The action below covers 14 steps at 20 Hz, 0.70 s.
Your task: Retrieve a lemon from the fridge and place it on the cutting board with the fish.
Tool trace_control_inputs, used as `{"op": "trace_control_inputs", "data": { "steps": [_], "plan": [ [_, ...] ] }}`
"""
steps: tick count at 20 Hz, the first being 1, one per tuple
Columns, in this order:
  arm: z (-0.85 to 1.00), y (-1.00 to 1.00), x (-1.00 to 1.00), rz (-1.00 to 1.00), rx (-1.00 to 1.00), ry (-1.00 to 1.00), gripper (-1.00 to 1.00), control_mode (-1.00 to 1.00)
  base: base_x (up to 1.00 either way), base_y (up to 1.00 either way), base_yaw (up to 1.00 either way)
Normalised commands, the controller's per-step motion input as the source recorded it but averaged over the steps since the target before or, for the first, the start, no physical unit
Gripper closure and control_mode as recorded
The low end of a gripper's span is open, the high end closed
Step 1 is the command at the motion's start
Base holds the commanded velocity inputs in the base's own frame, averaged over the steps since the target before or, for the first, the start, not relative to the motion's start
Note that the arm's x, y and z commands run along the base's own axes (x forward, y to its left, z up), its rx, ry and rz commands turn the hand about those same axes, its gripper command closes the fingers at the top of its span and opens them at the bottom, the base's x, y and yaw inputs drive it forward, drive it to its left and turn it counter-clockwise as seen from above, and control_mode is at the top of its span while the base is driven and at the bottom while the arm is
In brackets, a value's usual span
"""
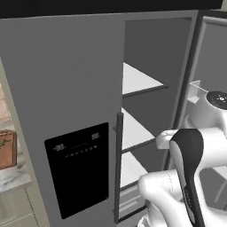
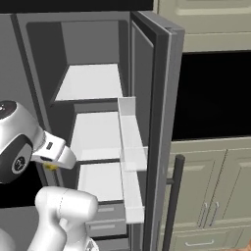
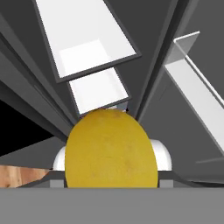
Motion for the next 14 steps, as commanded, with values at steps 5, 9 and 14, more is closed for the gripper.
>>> {"op": "trace_control_inputs", "data": {
  "steps": [5,9,14],
  "plan": [
    [0.00,0.00,0.00,0.00,0.00,0.00,1.00,1.00,-0.56,0.18,0.00],
    [0.00,0.00,0.00,0.00,0.00,0.00,1.00,1.00,-0.58,0.39,0.00],
    [0.00,0.00,0.00,0.00,0.00,0.00,1.00,1.00,-0.43,0.76,0.00]
  ]
}}
